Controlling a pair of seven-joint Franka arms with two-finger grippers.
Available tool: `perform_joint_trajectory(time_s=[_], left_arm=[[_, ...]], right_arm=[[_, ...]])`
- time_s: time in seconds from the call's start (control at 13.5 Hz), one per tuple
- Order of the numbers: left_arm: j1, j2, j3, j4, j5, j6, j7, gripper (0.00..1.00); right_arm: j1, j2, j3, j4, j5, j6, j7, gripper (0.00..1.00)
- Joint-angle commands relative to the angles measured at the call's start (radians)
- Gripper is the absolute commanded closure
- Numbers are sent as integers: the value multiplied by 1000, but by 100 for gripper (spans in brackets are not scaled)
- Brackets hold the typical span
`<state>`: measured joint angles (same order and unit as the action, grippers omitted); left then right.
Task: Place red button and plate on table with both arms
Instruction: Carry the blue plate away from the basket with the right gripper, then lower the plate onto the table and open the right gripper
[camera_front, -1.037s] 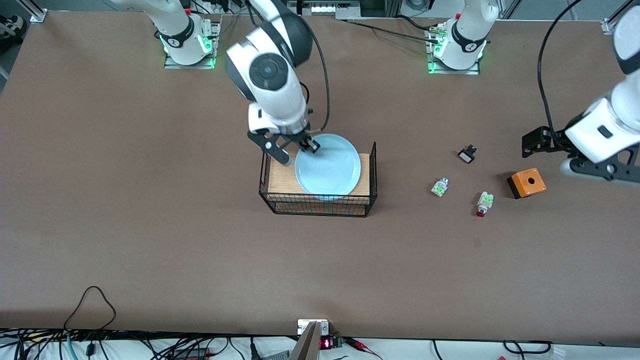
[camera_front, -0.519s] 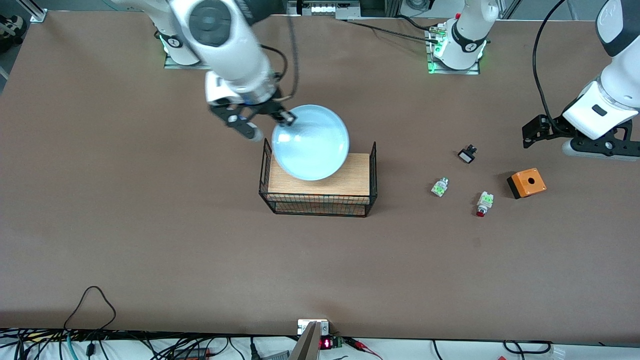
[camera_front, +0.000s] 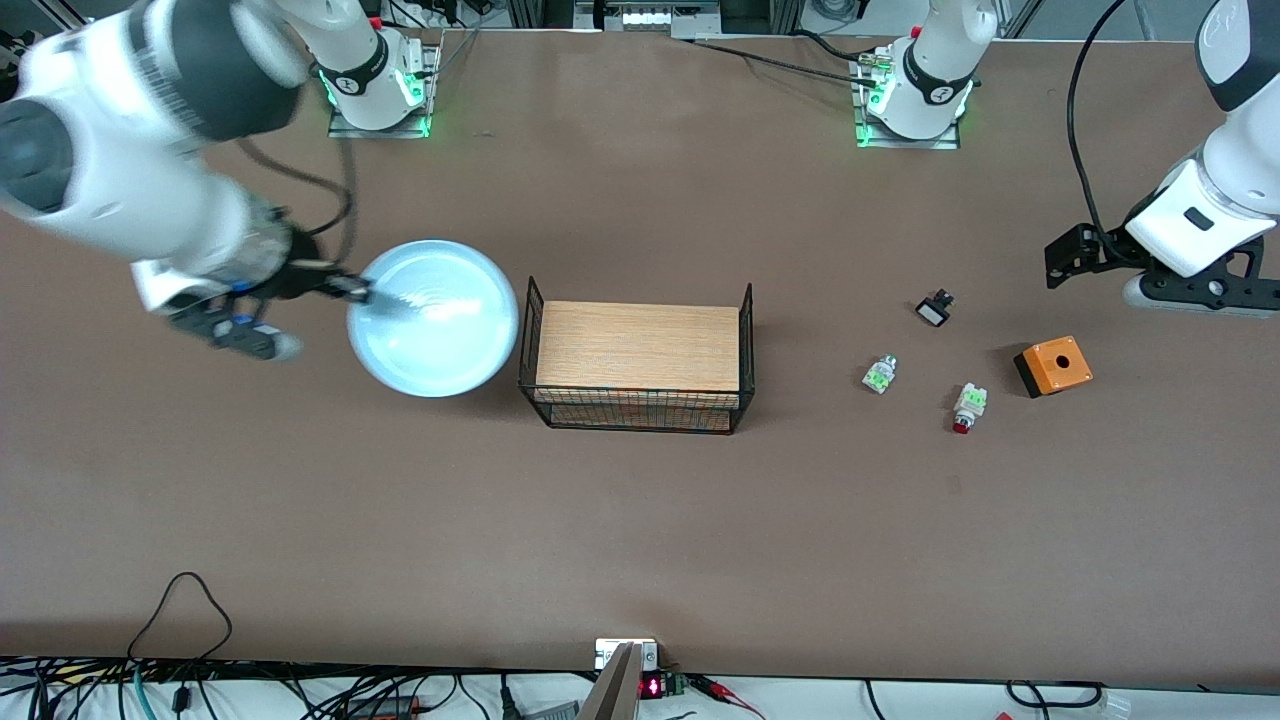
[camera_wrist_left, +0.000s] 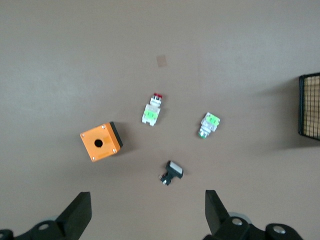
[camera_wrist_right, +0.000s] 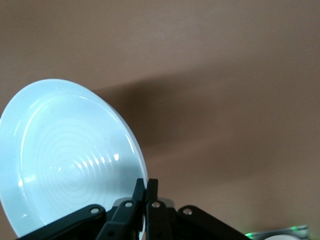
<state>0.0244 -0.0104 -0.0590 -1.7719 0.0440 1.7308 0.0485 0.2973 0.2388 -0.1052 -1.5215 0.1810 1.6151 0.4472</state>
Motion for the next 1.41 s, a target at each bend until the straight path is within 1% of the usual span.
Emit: perform_joint_trajectory(time_s=[0.0, 0.22, 0.44, 0.52, 0.74, 0.89, 1.04, 1.19, 1.26, 1.33], left_arm=[[6, -10, -2, 16, -9, -30, -2, 0], [6, -8, -7, 25, -7, -33, -4, 0], [6, -10, -10, 25, -9, -42, -4, 0], [6, -10, -8, 28, -7, -53, -2, 0], [6, -10, -5, 28, -9, -54, -2, 0], [6, -10, -5, 28, -9, -59, -5, 0], [6, -11, -7, 28, -9, -66, -4, 0], [6, -10, -5, 28, -9, -68, -4, 0], [6, -10, -4, 28, -9, -70, -2, 0], [6, -10, -4, 28, -12, -70, -4, 0]], right_arm=[[-97, -18, 18, -92, -72, 3, -226, 100], [-188, 2, 18, -164, -124, 69, -425, 100], [-263, 48, 18, -239, -124, 208, -537, 100], [-282, 57, 18, -291, -118, 285, -574, 100], [-293, 70, 19, -474, -112, 542, -640, 100], [-294, 79, 19, -557, -110, 653, -648, 100], [-305, 118, 19, -597, -110, 732, -674, 100], [-322, 151, 19, -600, -110, 755, -709, 98], [-323, 151, 19, -595, -110, 746, -703, 79], [-320, 140, 21, -588, -110, 737, -687, 2]])
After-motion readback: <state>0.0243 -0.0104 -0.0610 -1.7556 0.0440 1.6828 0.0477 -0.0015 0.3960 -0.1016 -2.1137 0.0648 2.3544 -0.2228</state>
